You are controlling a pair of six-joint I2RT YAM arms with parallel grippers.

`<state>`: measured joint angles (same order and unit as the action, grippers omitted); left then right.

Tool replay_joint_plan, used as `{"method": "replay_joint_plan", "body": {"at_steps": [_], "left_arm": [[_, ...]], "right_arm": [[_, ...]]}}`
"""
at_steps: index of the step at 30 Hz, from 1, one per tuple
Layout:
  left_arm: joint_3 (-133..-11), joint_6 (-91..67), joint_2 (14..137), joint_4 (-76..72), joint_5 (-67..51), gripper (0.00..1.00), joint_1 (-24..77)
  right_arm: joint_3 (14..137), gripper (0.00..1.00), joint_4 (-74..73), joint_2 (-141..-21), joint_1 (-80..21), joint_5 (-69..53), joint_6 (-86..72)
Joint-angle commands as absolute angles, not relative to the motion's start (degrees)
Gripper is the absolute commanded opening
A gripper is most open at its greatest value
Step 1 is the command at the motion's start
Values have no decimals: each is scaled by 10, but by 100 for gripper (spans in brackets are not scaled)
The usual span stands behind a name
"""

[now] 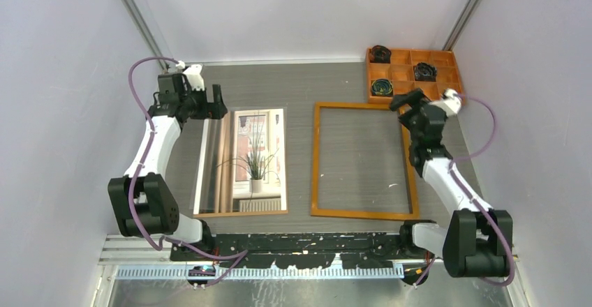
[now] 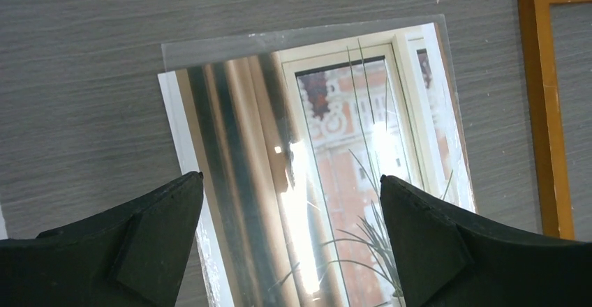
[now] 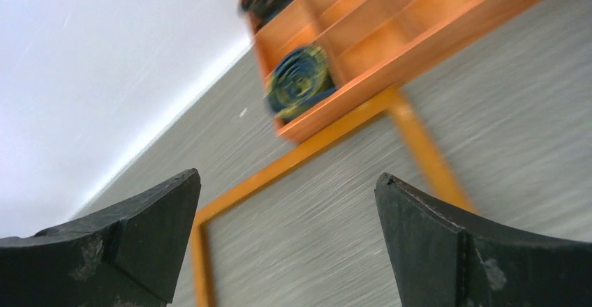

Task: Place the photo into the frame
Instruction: Turn over the photo frame at the center of the board.

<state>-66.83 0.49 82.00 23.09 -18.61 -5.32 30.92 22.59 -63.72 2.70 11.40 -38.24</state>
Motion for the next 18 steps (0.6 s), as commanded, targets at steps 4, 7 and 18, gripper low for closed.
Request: {"method": "replay_joint_plan", "body": {"at_steps": [4, 7, 18], "left_arm": [[-704, 5, 821, 312, -227, 98, -69], [-703, 4, 817, 322, -228, 97, -71], [-689, 4, 807, 337, -230, 96, -72]], "right_arm": [[595, 100, -204, -765, -182, 234, -384], [715, 100, -311, -829, -227, 268, -419], [929, 100, -470, -1060, -381, 300, -418]]}}
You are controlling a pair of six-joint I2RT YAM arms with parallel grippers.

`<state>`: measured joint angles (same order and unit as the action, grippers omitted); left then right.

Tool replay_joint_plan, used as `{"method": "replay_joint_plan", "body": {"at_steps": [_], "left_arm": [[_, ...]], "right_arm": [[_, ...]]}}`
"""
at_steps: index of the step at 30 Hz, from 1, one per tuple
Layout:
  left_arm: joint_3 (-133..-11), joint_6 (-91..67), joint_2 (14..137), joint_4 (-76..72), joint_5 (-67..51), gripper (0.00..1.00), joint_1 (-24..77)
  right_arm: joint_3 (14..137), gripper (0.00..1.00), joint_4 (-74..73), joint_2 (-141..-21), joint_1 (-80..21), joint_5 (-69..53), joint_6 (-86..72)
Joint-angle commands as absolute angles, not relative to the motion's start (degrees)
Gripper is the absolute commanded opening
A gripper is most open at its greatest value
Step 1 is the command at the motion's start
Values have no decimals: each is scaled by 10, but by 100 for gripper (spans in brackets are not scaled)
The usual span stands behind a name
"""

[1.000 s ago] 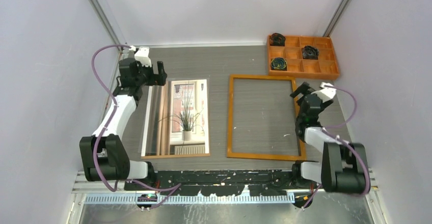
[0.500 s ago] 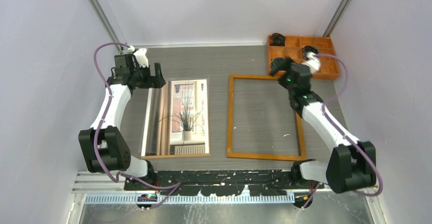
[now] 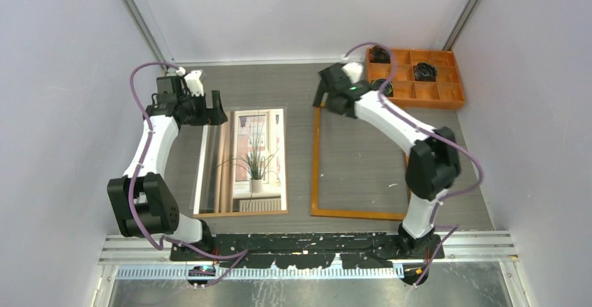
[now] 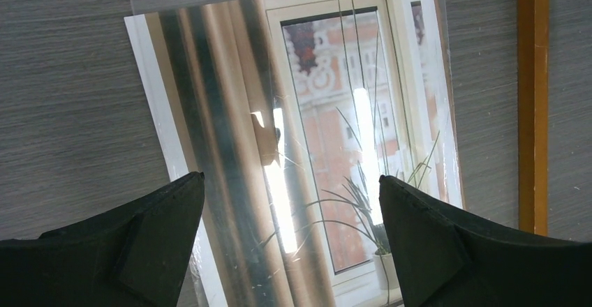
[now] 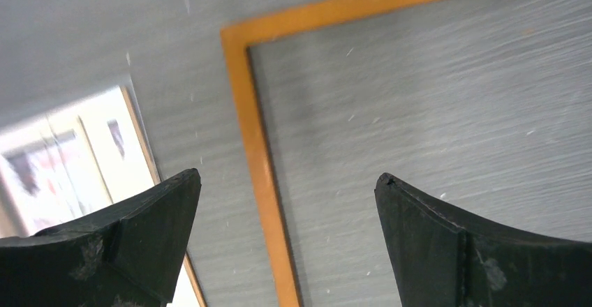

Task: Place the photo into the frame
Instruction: Turn over the photo frame at the center of the board.

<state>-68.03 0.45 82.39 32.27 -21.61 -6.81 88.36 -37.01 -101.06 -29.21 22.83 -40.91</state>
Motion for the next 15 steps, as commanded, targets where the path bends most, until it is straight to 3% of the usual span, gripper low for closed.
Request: {"method": "replay_joint_plan", "body": {"at_steps": [1, 9, 15], "left_arm": [[-688, 4, 808, 338, -231, 96, -72], [-678, 5, 819, 342, -244, 96, -74], [-681, 8, 820, 354, -257, 95, -74]], "right_arm": [[932, 100, -472, -1075, -395, 305, -423], [936, 99, -459, -1143, -449, 310, -457], [919, 91, -453, -1168, -464, 324, -486]]}}
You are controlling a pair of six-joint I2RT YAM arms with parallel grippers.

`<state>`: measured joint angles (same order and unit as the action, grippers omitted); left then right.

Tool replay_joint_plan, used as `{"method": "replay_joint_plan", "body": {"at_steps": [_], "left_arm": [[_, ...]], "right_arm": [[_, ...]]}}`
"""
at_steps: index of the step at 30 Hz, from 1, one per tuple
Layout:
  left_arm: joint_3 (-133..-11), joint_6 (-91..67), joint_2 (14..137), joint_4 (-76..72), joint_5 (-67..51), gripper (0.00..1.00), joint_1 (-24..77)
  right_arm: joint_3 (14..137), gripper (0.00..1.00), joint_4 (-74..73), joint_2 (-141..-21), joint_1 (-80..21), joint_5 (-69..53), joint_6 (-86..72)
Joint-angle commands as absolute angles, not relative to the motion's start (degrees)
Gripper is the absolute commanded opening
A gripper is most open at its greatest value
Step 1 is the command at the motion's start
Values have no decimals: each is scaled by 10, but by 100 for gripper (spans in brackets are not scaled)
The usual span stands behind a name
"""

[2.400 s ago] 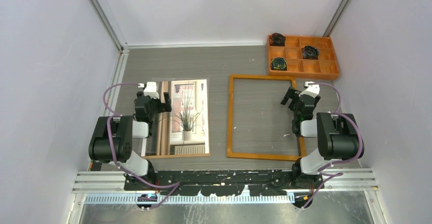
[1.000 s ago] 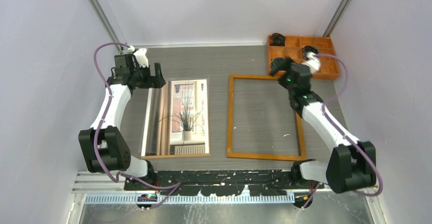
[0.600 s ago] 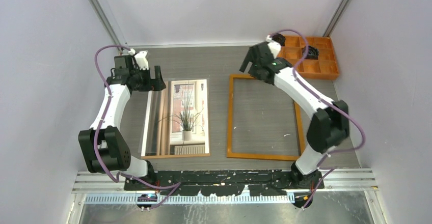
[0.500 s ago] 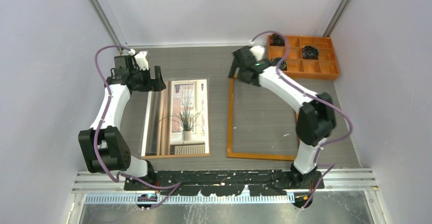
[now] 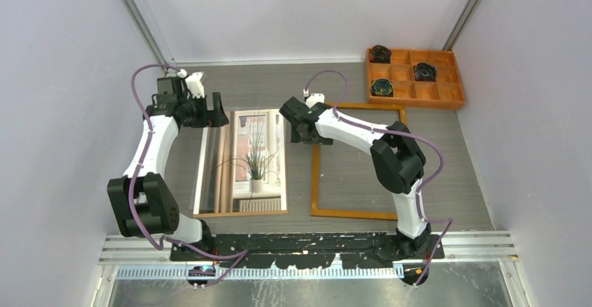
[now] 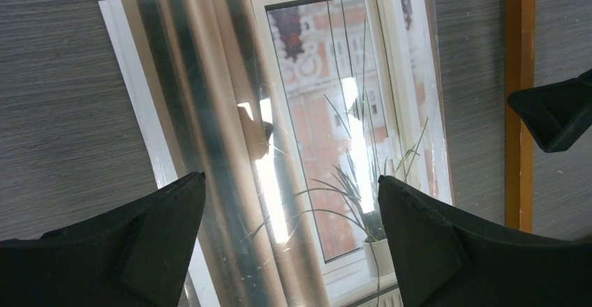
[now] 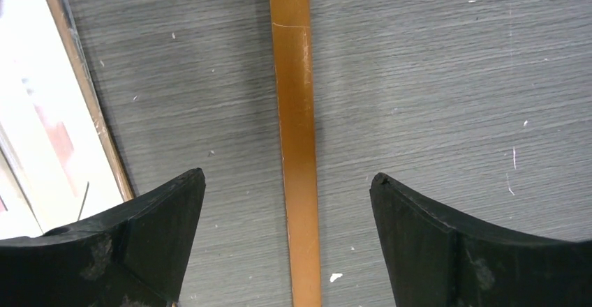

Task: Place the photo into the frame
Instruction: Turn over the photo frame at the center of the board.

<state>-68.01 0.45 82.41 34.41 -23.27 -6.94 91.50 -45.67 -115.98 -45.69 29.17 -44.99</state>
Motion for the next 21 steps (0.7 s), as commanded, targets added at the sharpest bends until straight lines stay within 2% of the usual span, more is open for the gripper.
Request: {"method": "replay_joint_plan", "body": {"at_steps": [1, 6, 12, 21], "left_arm": [[-680, 9, 818, 353, -258, 95, -74], [-677, 10, 817, 355, -265, 95, -74], [-681, 24, 813, 373, -273, 100, -74], [-672, 28, 800, 381, -288, 100, -73]], "right_arm": [[912, 88, -446, -1170, -464, 320, -488], [874, 75, -406, -1186, -465, 301, -497], [844, 60, -366, -1197, -468, 286, -511], [844, 17, -347, -1177, -492, 278, -525]]}}
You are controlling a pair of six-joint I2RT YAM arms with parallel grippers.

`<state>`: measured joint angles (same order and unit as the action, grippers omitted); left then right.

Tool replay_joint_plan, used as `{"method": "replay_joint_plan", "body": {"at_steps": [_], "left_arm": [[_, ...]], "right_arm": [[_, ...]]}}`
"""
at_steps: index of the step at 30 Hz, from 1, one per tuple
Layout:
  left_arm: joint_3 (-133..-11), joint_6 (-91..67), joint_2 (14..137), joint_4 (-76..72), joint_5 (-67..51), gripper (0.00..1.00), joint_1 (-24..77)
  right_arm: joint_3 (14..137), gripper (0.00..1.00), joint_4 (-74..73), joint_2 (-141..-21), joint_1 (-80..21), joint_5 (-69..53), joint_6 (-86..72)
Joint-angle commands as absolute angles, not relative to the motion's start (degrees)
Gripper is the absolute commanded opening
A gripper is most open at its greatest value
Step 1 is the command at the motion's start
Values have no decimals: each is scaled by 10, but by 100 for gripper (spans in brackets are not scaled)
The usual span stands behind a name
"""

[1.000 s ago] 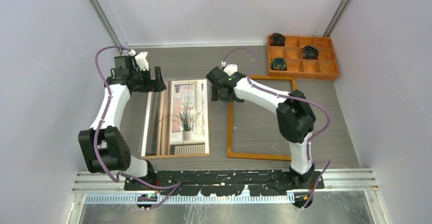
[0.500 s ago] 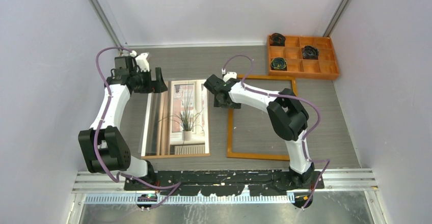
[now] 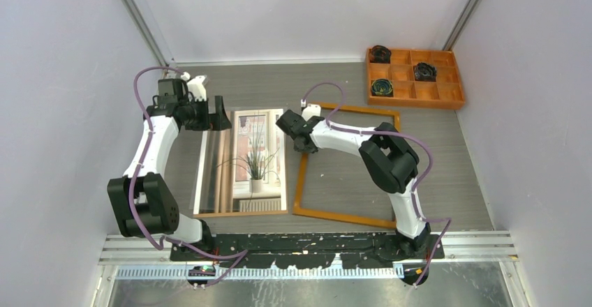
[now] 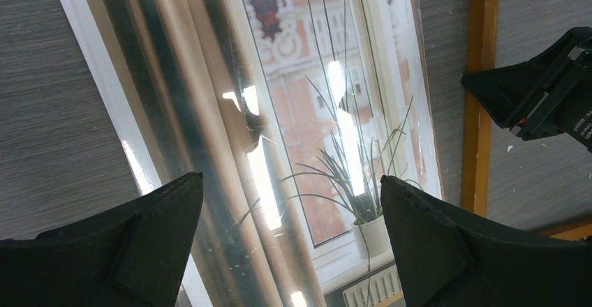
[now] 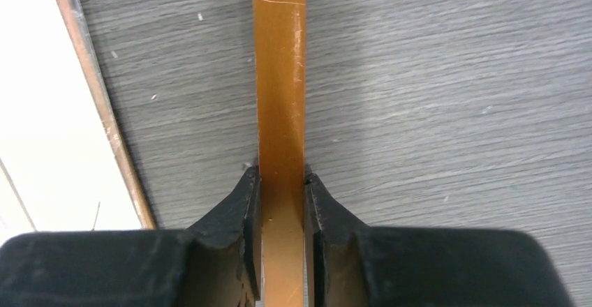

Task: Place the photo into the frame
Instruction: Turn over the photo frame at the center of the board.

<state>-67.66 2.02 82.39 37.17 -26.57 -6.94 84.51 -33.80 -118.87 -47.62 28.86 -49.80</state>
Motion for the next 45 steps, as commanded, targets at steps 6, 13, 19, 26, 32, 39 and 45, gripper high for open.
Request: {"method": "replay_joint_plan", "body": {"at_steps": [6, 13, 19, 26, 32, 39, 45], "left_arm": [[-673, 35, 802, 389, -296, 100, -73], [-667, 35, 798, 391, -313, 100, -73], [-647, 27, 798, 390, -338, 100, -62], [-618, 4, 774, 375, -356, 100, -34], [-642, -24, 770, 379, -367, 100, -32], [-655, -40, 762, 379, -370, 100, -32], [-672, -55, 754, 376, -372, 100, -19]], "right_arm": [[909, 4, -381, -1128, -511, 253, -548], [973, 1, -391, -1065, -523, 199, -571], [1019, 1, -369, -1041, -523, 135, -581], [1079, 1, -327, -1028, -522, 60, -578], [1055, 1, -228, -1003, -497, -50, -627], [989, 1, -97, -977, -431, -151, -724], [919, 1, -35, -952, -366, -223, -788]]}}
